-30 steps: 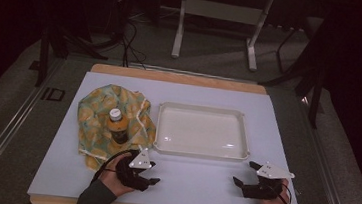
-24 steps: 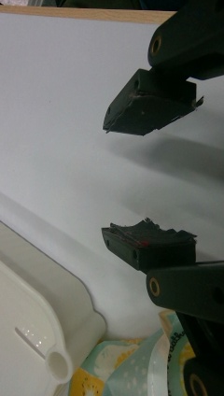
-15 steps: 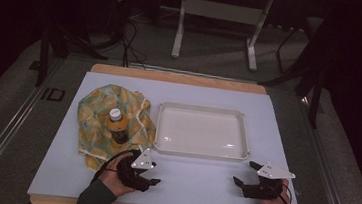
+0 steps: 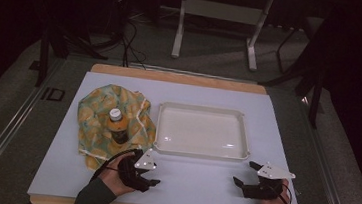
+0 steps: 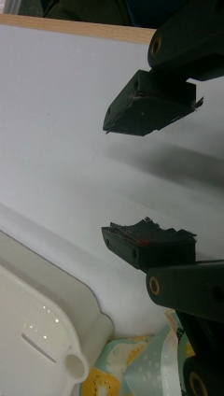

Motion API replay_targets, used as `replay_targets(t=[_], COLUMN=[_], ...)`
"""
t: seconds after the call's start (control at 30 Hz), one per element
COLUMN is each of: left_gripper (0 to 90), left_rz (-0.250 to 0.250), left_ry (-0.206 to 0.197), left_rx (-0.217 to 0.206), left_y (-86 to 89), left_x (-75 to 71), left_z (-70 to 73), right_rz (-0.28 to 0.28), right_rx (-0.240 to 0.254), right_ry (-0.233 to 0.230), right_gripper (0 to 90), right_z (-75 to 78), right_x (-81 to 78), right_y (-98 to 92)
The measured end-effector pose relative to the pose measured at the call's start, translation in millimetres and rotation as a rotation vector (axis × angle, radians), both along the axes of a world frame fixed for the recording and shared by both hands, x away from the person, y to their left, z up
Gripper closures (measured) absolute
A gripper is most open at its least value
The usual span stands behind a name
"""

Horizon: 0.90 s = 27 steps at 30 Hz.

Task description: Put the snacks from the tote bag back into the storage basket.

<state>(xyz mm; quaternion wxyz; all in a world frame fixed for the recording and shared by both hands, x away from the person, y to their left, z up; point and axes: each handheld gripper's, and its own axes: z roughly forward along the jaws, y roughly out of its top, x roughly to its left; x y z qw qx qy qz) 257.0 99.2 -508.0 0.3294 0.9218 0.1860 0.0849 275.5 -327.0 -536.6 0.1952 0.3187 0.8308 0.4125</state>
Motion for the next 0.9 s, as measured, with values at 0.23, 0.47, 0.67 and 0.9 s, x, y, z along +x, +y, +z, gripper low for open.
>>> replay_targets(t=[0.23, 0.47, 0.67, 0.9], left_gripper=[43.6, 43.5, 43.5, 43.5], left_rz=[-0.007, -0.013, -0.013, -0.035], left_ry=[0.008, 0.013, 0.021, 0.025], left_rx=[0.02, 0.049, 0.073, 0.11], left_y=[-0.6, -0.8, -0.2, -0.4], left_x=[1.6, 2.4, 2.6, 4.5], left_z=[3.1, 7.2, 10.0, 12.4], right_rz=[0.001, 0.002, 0.001, 0.004], right_rx=[0.005, 0.011, 0.019, 0.019], right_ry=[-0.002, -0.005, -0.005, -0.01], right_gripper=[13.6, 13.6, 13.6, 13.6], right_z=[0.1, 0.3, 0.4, 0.4], right_x=[-0.4, -0.6, -0.7, -0.9], right_y=[-0.3, -1.3, -1.6, -1.8])
